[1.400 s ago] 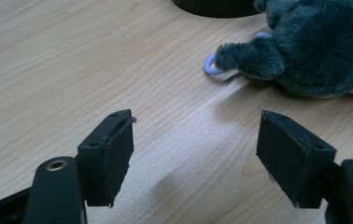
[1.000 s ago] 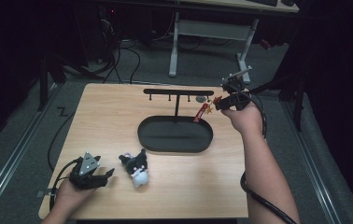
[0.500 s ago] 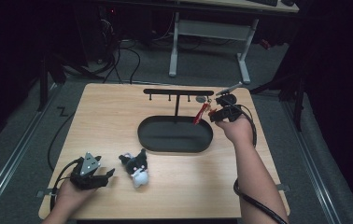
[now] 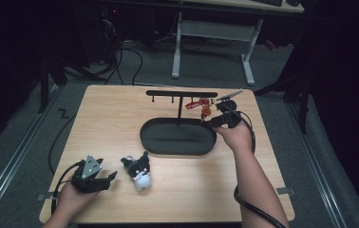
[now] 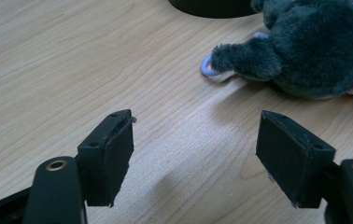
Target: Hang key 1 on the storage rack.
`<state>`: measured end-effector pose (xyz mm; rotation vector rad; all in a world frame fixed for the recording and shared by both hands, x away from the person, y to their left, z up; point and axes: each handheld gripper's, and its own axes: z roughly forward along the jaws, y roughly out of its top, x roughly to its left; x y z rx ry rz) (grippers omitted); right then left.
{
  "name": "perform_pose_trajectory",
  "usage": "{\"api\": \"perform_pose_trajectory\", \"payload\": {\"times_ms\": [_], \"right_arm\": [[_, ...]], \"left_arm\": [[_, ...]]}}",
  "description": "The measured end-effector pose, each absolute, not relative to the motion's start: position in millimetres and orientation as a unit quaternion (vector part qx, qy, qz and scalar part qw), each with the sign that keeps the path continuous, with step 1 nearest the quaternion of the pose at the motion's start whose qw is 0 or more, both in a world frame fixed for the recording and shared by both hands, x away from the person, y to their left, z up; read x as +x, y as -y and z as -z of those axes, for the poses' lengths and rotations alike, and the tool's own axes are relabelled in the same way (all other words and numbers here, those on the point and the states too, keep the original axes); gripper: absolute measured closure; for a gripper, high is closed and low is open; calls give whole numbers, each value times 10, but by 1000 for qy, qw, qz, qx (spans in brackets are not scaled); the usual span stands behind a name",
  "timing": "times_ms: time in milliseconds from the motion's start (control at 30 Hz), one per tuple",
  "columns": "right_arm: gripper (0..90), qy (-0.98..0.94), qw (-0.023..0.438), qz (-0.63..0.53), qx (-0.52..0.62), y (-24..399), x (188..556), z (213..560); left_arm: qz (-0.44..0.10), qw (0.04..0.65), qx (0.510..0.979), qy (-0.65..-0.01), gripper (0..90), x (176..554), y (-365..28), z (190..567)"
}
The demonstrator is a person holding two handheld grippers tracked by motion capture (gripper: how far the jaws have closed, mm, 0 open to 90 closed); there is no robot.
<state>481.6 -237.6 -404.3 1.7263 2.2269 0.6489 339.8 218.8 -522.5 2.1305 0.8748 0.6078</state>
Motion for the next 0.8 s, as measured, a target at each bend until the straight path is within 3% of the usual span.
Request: {"api": "perform_pose_trajectory", "payload": {"times_ms": [400,533,800], "right_arm": [[381,-760,146,-287,565,2402,4255,4226],[380,-766,170,-288,548,2389,3983,4405],[379,-746,174,-339,546,2449,3476,4761]], "left_arm": [[-234,371,834,-334,286,3390,-2123,5228],[-233,369,836,-332,287,3389,-2105,5229],[-228,370,838,-330,289,3374,-2052,5242]]}}
